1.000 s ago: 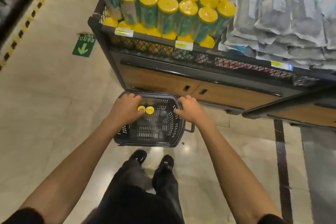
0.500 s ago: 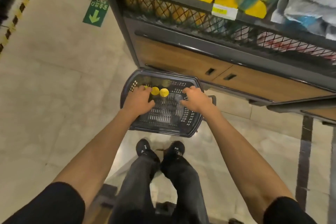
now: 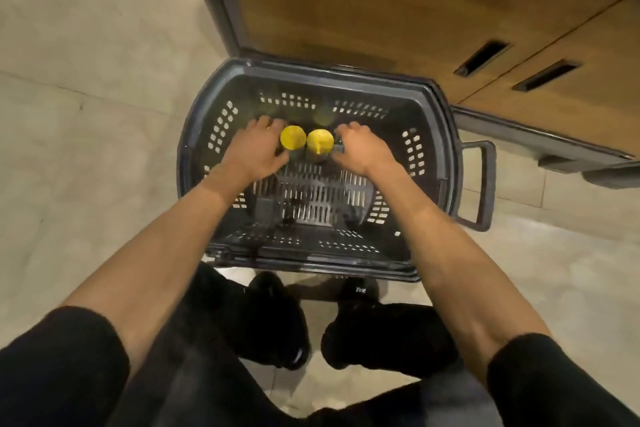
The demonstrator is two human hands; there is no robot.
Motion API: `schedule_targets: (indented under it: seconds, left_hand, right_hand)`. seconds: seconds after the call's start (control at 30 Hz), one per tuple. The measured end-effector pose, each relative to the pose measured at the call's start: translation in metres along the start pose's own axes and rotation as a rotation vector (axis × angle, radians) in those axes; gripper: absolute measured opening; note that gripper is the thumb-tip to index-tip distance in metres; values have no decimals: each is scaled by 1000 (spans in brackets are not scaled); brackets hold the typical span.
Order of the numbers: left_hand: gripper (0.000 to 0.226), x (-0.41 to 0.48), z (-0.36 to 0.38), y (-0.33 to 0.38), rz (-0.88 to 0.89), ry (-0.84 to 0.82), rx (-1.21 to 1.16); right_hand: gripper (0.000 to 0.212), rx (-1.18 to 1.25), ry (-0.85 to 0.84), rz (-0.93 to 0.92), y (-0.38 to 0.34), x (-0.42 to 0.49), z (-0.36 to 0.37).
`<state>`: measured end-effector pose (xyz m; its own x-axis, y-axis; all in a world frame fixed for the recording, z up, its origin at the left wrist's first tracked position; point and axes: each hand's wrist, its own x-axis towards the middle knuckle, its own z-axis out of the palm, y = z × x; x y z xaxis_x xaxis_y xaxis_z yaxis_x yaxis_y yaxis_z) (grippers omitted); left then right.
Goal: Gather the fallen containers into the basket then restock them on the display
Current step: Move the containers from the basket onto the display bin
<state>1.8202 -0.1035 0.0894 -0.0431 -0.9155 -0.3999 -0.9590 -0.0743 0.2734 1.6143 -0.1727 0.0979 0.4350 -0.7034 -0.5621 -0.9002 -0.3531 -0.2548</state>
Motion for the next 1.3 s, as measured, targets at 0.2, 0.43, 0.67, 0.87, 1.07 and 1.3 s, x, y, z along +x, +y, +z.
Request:
schedule_targets:
  seconds: [0.2,0.43,0.67,0.87,1.07,1.3]
  left_hand:
    - [58,76,77,-20,17,-18,63]
    - [63,118,134,-42,60,-4,163]
    - [65,127,148,-47,88,99,228]
    - [75,128,149,-52,79,75,241]
    - [76,127,150,-51,79,93,275]
    - [73,117,139,-47,64,80,244]
  right_hand:
    - [54,-41,91,-18,22,76,67]
    - [65,-22,87,-66,45,129,109]
    - [65,-19,230,-78,48,136,138]
    - [74,6,309,-46,43,136,147]
    - [81,42,305,-19,39,136,153]
    - [73,140,302,59,36,121,139]
